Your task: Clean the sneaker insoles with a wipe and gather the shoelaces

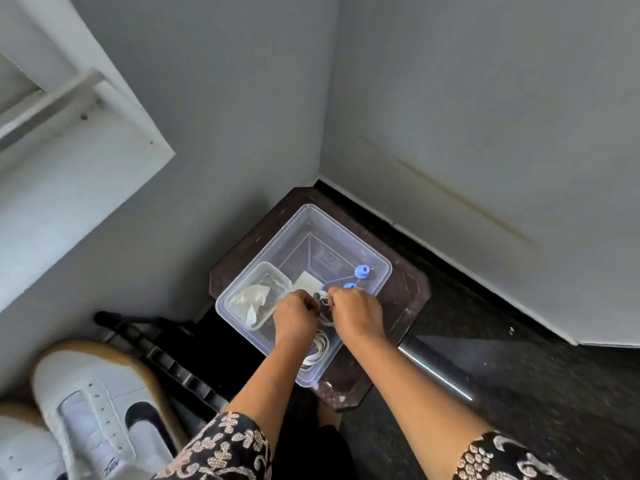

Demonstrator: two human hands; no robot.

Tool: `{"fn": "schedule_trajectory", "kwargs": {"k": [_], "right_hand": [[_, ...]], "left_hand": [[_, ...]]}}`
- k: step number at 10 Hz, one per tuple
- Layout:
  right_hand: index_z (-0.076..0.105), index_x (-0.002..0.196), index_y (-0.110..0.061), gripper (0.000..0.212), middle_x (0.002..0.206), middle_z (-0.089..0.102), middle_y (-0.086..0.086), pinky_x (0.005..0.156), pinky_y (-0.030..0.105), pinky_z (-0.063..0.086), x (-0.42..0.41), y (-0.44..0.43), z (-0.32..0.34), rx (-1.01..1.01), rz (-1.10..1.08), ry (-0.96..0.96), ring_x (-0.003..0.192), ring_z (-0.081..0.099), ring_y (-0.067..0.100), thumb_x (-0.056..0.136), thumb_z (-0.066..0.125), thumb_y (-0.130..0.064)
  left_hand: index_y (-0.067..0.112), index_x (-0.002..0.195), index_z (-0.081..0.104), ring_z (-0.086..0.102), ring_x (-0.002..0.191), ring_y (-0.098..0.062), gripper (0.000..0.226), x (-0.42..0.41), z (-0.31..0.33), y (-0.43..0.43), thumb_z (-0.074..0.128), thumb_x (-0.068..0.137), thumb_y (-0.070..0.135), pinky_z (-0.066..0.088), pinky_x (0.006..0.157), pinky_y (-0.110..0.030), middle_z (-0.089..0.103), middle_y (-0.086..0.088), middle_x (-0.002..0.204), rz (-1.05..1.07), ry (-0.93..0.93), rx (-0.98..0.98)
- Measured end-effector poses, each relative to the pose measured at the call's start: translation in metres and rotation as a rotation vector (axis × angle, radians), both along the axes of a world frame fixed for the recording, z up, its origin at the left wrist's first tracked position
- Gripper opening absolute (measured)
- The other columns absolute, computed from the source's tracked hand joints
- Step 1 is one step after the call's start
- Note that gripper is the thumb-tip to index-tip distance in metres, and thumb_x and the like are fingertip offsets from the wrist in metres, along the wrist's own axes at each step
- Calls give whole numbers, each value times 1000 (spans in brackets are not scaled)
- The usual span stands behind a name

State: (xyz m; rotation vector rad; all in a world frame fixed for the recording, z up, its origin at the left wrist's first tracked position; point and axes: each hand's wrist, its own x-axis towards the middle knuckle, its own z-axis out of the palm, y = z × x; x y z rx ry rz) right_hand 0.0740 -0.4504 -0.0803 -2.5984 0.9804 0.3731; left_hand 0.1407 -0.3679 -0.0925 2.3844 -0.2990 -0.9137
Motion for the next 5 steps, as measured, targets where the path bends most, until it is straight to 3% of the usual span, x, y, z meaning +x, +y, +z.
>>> {"fn": "schedule_trajectory", "kwargs": {"k": [1,2,5], "right_hand": [[61,100,-19,20,97,70,5,87,37,39,2,1,-2,-101,19,70,101,61,24,90,49,-7],[60,101,-18,20,97,70,5,91,37,37,-1,3,-1,-143,53,122,99,62,23,90,47,-6],[62,104,-20,19,102,69,2,88,36,35,-2,17,26,-192,20,179,104,57,21,92,49,-12]], "left_hand": [[17,69,59,54,67,-17,21,0,-2,1,57,81,1,34,59,-22,64,-2,73,-34,-24,20],[14,74,63,55,70,-19,14,-1,-1,6,57,83,5,35,61,-24,68,-7,80,-66,-51,37],[10,89,63,59,80,-24,9,-3,24,43,57,84,4,45,65,-30,66,-8,88,-169,-110,22]]}}
